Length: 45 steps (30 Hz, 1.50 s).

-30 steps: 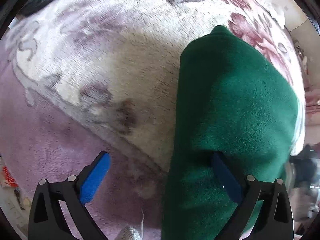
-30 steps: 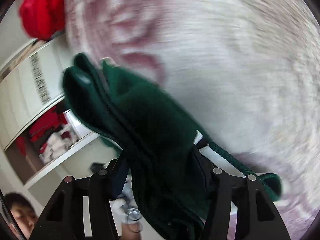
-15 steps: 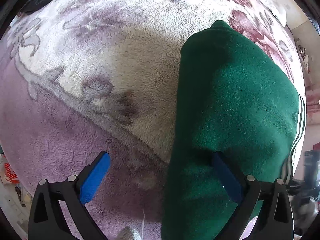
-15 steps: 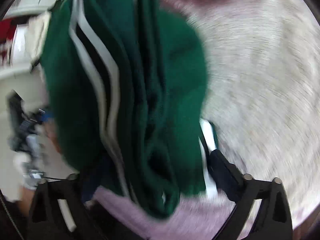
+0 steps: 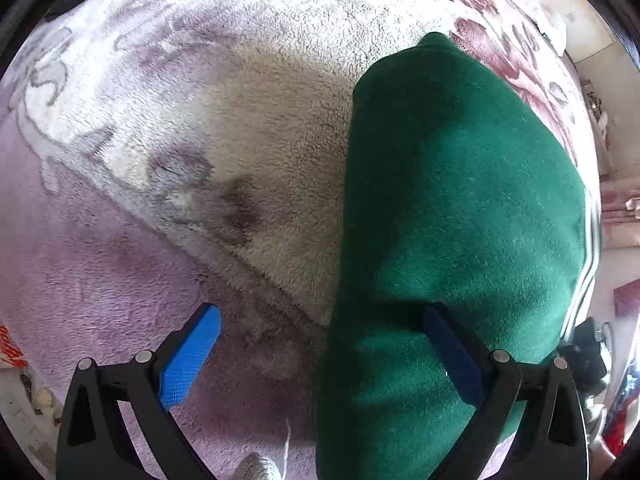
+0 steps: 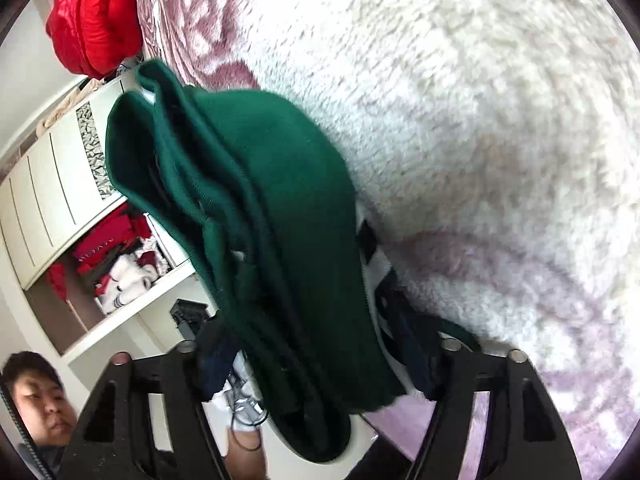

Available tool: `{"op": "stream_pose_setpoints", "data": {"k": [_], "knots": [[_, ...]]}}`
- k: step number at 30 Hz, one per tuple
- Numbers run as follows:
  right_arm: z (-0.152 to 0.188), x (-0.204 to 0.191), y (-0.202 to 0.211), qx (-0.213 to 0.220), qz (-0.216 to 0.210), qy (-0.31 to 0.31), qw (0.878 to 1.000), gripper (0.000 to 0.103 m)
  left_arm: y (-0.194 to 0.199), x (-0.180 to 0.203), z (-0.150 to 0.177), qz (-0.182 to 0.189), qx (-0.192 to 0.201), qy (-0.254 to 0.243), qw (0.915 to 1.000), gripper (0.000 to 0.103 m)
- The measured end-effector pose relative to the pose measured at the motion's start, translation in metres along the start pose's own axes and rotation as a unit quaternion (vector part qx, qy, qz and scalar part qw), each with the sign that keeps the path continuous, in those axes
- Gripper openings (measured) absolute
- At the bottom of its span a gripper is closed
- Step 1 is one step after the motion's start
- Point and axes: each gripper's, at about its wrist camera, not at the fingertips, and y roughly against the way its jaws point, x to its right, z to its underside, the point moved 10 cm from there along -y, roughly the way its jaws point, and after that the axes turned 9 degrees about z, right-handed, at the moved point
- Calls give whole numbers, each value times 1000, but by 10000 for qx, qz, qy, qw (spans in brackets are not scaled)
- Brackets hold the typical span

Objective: Fold large clothes

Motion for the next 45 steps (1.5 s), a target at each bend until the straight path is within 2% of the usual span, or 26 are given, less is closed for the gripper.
{"op": "stream_pose_setpoints", "data": {"k": [3,6,10,12,13,15,16,17,18,20,22,23,24,25,27,29,30,31,33,34,35,38,40,43,44,45], "knots": [[-2,-8,37,121,1057,563,9927,77,8,3,-2,-246,46,-284,9993,103],[-24,-40,71,591,2015,1215,9701,77,19,2,-6,-316,138,-360,9988,103],[-67,-113,67,1104,2005,1821,9563,77,34,-6,-15,-362,343,-222,9985,103],[-96,-150,34,1248,1980,2159,9480,79,38,-12,-20,-382,431,-171,9982,103],[-96,-173,-1,1356,2080,2310,9407,80,38,-15,-25,-418,449,-143,9980,103],[-116,-192,-26,1422,2396,2538,9263,83,39,-20,-34,-418,508,-83,9978,103],[-114,-190,-49,1291,2640,2513,9222,79,39,-21,-40,-377,556,-59,9977,103],[-118,-196,-49,1292,2867,2414,9181,54,39,-22,-45,-359,573,-46,9977,103],[-116,-201,-62,1345,2962,2227,9190,41,38,-22,-53,-304,610,-44,9977,103],[-115,-213,-54,1667,2965,1863,9217,19,37,-20,-66,-238,642,-62,9976,103],[-105,-229,-24,2139,2896,1592,9193,16,36,-12,-80,-37,680,-98,9976,103],[-101,-233,-5,2420,2900,1507,9136,8,33,-6,-89,75,659,-141,9977,103],[-103,-230,15,2674,2995,1495,9036,7,28,-3,-94,183,598,-157,9979,103],[-104,-228,25,2722,3100,1487,8987,7,17,4,-101,381,483,-191,9979,103],[-110,-220,16,2499,3347,1286,8995,7,-11,9,-114,381,212,-294,9986,103],[-99,-210,24,2335,3806,1543,8813,13,-35,7,-126,524,-48,-263,9983,103],[-99,-212,24,2199,3927,1615,8782,15,-42,6,-129,629,-166,-217,9976,103],[-94,-211,26,2046,3954,1521,8824,22,-44,7,-131,751,-223,-190,9967,103],[-71,-208,40,1925,3885,1307,8916,45,-42,9,-132,755,-254,-336,9963,103],[-62,-206,42,1932,3821,1262,8949,68,-40,11,-131,713,-232,-443,9962,103],[-52,-203,45,1947,3812,1184,8960,80,-39,12,-130,700,-217,-495,9961,103],[-6,-154,59,1917,3894,589,8990,80,-39,14,-131,703,-222,-531,9959,103],[23,-106,59,1724,3710,-154,9124,80,-39,12,-130,731,-222,-520,9957,103],[45,-54,29,1459,2904,-1081,9395,78,-40,12,-131,740,-209,-566,9954,103],[46,-50,19,1530,2561,-1201,9469,51,-41,13,-132,730,-194,-617,9952,103],[46,-52,10,1649,2310,-1166,9518,44,-40,13,-132,707,-186,-662,9951,103]]}}
